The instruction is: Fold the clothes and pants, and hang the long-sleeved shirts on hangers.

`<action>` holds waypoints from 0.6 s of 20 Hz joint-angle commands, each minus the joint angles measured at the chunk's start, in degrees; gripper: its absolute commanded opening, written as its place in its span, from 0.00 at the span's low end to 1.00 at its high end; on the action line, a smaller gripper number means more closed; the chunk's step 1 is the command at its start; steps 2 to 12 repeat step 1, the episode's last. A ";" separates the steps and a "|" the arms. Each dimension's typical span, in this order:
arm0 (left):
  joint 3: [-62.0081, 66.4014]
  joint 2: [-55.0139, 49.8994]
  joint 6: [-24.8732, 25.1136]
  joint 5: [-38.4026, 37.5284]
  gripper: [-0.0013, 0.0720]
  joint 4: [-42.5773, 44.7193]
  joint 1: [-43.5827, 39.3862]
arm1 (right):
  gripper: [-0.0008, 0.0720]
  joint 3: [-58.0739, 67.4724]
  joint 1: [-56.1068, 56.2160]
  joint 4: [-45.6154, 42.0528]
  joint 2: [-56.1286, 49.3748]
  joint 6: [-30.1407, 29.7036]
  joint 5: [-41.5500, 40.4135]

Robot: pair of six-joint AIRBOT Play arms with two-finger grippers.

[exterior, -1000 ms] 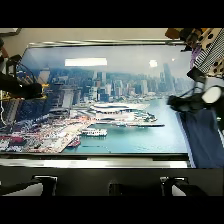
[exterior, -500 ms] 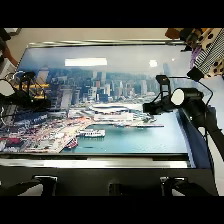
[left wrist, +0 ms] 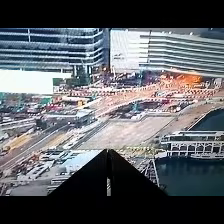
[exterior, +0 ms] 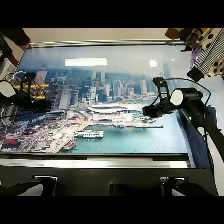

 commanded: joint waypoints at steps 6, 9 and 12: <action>-0.02 0.04 0.02 0.04 0.04 0.02 -0.02 | 0.06 0.02 0.04 -0.04 0.02 -0.15 0.35; -0.02 0.04 0.02 0.04 0.04 0.02 -0.02 | 0.06 0.02 0.04 -0.04 0.02 -0.15 0.35; -0.02 0.04 0.02 0.04 0.04 0.02 -0.02 | 0.06 0.02 0.04 -0.04 0.02 -0.15 0.35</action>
